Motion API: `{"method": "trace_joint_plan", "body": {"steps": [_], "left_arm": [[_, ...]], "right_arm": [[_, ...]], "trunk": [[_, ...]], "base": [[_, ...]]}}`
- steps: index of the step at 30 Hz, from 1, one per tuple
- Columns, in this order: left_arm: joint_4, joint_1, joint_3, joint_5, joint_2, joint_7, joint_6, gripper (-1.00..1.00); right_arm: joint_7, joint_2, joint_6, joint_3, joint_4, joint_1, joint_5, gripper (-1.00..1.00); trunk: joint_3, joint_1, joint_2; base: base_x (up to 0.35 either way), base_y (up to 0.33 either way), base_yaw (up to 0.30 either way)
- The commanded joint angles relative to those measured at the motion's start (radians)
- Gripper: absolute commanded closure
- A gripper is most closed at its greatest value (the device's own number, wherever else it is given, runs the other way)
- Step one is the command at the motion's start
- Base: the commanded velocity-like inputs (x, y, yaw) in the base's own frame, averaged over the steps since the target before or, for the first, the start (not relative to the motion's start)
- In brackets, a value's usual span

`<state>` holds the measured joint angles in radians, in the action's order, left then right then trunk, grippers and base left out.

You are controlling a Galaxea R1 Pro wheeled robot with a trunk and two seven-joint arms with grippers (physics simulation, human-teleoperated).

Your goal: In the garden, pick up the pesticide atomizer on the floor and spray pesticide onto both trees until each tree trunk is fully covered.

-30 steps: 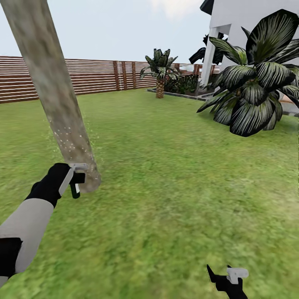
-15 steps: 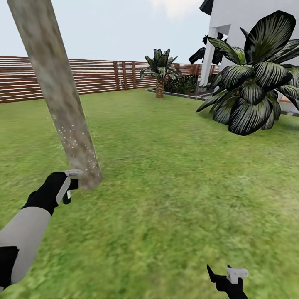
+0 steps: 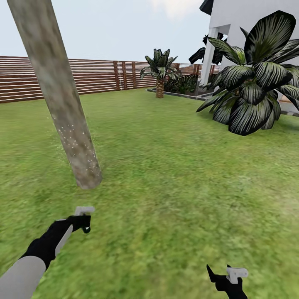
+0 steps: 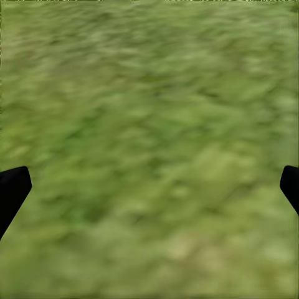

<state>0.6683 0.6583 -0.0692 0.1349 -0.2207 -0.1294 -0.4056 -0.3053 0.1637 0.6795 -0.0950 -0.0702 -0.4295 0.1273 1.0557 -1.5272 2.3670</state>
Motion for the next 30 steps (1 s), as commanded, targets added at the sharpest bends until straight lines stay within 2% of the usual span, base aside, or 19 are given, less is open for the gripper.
{"method": "trace_joint_plan", "body": {"steps": [1, 3, 4, 5, 6, 7, 8, 10, 11, 12, 14, 18, 20, 21, 22, 23, 26, 28, 30], "left_arm": [[-0.002, -0.010, -0.002, -0.036, 0.000, -0.043, 0.020, 1.00], [-0.047, -0.024, -0.005, -0.162, 0.000, -0.202, 0.101, 1.00], [-0.070, -0.026, -0.006, -0.201, 0.001, -0.261, 0.126, 1.00], [-0.103, -0.028, -0.006, -0.250, 0.001, -0.341, 0.154, 1.00], [-0.137, -0.029, -0.017, -0.316, 0.002, -0.454, 0.180, 1.00], [-0.151, -0.029, -0.031, -0.351, 0.002, -0.513, 0.186, 1.00], [-0.161, -0.029, -0.038, -0.373, 0.002, -0.551, 0.189, 1.00], [-0.180, -0.029, -0.052, -0.426, 0.002, -0.650, 0.194, 1.00], [-0.184, -0.029, -0.056, -0.452, 0.007, -0.682, 0.194, 1.00], [-0.187, -0.029, -0.080, -0.508, 0.014, -0.699, 0.194, 1.00], [-0.188, -0.029, -0.108, -0.531, 0.018, -0.705, 0.193, 1.00], [-0.188, -0.029, -0.122, -0.539, 0.024, -0.709, 0.188, 1.00], [-0.188, -0.028, -0.126, -0.541, 0.045, -0.709, 0.179, 1.00], [-0.188, -0.025, -0.127, -0.542, 0.060, -0.711, 0.177, 1.00], [-0.188, -0.022, -0.128, -0.544, 0.070, -0.713, 0.174, 1.00], [-0.188, -0.020, -0.128, -0.555, 0.078, -0.715, 0.170, 1.00], [-0.189, -0.019, -0.125, -0.645, 0.106, -0.718, 0.159, 1.00], [-0.190, -0.019, -0.124, -0.675, 0.124, -0.719, 0.158, 1.00], [-0.190, -0.020, -0.125, -0.682, 0.137, -0.719, 0.157, 1.00]], "right_arm": [[0.000, 0.000, -0.001, 0.003, -0.002, 0.000, 0.000, -1.00], [-0.002, 0.000, -0.002, 0.049, -0.027, 0.000, -0.018, -1.00], [-0.004, 0.000, -0.006, 0.075, -0.056, 0.000, -0.032, -1.00], [-0.005, -0.001, -0.021, 0.122, -0.124, 0.000, -0.059, -1.00], [-0.010, -0.015, -0.131, 0.214, -0.249, -0.001, -0.118, -1.00], [-0.020, -0.035, -0.220, 0.263, -0.308, -0.005, -0.153, -1.00], [-0.032, -0.048, -0.279, 0.290, -0.341, -0.011, -0.173, -1.00], [-0.125, -0.070, -0.409, 0.336, -0.429, -0.040, -0.207, -1.00], [-0.231, -0.076, -0.445, 0.346, -0.480, -0.055, -0.215, -1.00], [-0.369, -0.080, -0.465, 0.350, -0.545, -0.064, -0.220, -1.00], [-0.415, -0.081, -0.471, 0.351, -0.566, -0.067, -0.222, -1.00], [-0.435, -0.081, -0.472, 0.356, -0.573, -0.067, -0.235, -1.00], [-0.437, -0.083, -0.472, 0.417, -0.574, -0.067, -0.295, -1.00], [-0.441, -0.085, -0.472, 0.455, -0.576, -0.067, -0.314, -1.00], [-0.451, -0.093, -0.472, 0.472, -0.577, -0.067, -0.321, -1.00], [-0.465, -0.103, -0.472, 0.481, -0.576, -0.067, -0.325, 1.00], [-0.486, -0.114, -0.472, 0.489, -0.577, -0.067, -0.329, 1.00], [-0.489, -0.119, -0.472, 0.490, -0.577, -0.067, -0.330, 1.00], [-0.491, -0.121, -0.473, 0.492, -0.576, -0.068, -0.332, 1.00]], "trunk": [[0.000, 0.000, 0.000], [0.000, 0.000, 0.000], [0.000, 0.000, 0.000], [0.000, 0.000, 0.000], [0.000, 0.000, 0.000], [0.000, 0.000, 0.000], [0.000, 0.000, 0.000], [0.000, 0.000, 0.000], [0.000, 0.000, 0.000], [0.000, 0.000, 0.000], [0.000, 0.000, 0.000], [0.000, 0.000, 0.000], [0.000, 0.000, 0.000], [0.000, 0.000, 0.000], [0.000, 0.000, 0.000], [0.000, 0.000, 0.000], [0.000, 0.000, 0.000], [0.000, 0.000, 0.000], [0.000, 0.000, 0.000]], "base": [[0.000, 0.000, 0.000], [0.000, 0.000, 0.000], [0.000, 0.000, 0.000], [0.000, 0.000, 0.000], [0.000, 0.000, 0.000], [0.000, 0.000, 0.000], [0.000, 0.000, 0.000], [0.000, 0.000, 0.000], [0.000, 0.000, 0.000], [0.000, 0.000, 0.000], [0.000, 0.000, 0.000], [0.000, 0.000, 0.000], [0.000, 0.000, 0.000], [0.000, 0.000, 0.000], [0.000, 0.000, 0.000], [0.000, 0.000, 0.000], [0.000, 0.000, 0.000], [0.000, 0.000, 0.000], [0.000, 0.000, 0.000]]}}
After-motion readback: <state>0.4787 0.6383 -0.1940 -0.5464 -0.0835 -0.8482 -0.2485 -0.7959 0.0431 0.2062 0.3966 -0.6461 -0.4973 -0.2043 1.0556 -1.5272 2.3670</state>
